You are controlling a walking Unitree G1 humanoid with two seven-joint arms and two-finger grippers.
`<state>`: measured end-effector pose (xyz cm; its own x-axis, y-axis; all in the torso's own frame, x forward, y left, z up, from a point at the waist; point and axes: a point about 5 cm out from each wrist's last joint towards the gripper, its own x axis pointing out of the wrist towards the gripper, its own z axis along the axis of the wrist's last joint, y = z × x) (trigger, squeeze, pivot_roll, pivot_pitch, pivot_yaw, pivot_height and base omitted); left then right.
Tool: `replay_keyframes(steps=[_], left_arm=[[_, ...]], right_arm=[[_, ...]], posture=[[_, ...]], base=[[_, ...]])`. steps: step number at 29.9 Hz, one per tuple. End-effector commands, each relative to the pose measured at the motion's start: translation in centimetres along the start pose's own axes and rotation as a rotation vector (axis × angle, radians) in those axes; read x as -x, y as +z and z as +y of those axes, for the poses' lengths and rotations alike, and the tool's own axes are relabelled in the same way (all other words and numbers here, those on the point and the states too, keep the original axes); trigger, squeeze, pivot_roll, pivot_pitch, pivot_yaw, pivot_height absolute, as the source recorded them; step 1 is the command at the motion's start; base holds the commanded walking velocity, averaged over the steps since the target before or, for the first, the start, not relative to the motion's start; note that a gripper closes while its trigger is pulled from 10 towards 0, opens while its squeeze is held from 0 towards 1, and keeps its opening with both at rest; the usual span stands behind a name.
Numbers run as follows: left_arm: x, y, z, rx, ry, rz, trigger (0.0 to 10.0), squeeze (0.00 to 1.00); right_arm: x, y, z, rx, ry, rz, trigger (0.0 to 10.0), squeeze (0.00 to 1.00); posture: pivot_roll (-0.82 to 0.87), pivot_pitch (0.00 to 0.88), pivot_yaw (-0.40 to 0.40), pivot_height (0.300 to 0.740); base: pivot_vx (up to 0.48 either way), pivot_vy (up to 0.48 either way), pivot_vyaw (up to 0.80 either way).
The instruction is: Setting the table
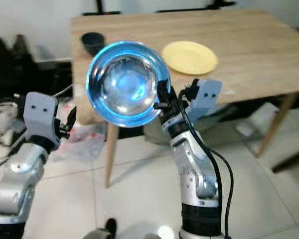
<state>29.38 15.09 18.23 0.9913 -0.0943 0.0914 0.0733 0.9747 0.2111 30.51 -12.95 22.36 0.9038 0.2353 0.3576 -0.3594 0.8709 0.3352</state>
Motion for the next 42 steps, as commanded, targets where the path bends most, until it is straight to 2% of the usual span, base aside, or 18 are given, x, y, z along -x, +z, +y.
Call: replay_keyframes(steps=[1, 4, 17, 36, 42], left_arm=[[0.0, -0.7, 0.3, -0.028, 0.023, 0.036, 10.0, 0.00], [-0.2, -0.8, 0.4, -0.036, 0.040, 0.036, 10.0, 0.00], [-0.4, -0.8, 0.2, -0.045, 0.035, 0.032, 10.0, 0.00], [-0.4, -0.7, 0.1, -0.045, 0.035, 0.034, 10.0, 0.00], [-0.4, -0.7, 0.0, -0.038, 0.032, 0.033, 10.0, 0.00]], right_arm=[[-0.1, 0.4, -0.1, -0.021, -0.004, -0.027, 10.0, 0.00], [-0.2, 0.4, -0.1, -0.030, -0.016, -0.032, 10.0, 0.00], [-0.2, 0.4, -0.9, -0.020, -0.058, -0.034, 10.0, 0.00], [-0.1, 0.3, -1.2, -0.018, -0.054, -0.029, 10.0, 0.00], [0.0, 0.2, -1.2, -0.017, -0.039, -0.019, 10.0, 0.00]], posture=[[-0.07, 0.031, 0.046, 0.740], [-0.07, 0.031, 0.046, 0.740], [-0.07, 0.025, 0.045, 0.740], [-0.07, 0.035, 0.049, 0.740], [-0.07, 0.039, 0.049, 0.740]], base=[[0.000, 0.000, 0.50], [0.125, 0.000, 0.00], [0.480, 0.000, 0.00], [0.480, 0.000, 0.00], [0.109, 0.000, 0.00]])
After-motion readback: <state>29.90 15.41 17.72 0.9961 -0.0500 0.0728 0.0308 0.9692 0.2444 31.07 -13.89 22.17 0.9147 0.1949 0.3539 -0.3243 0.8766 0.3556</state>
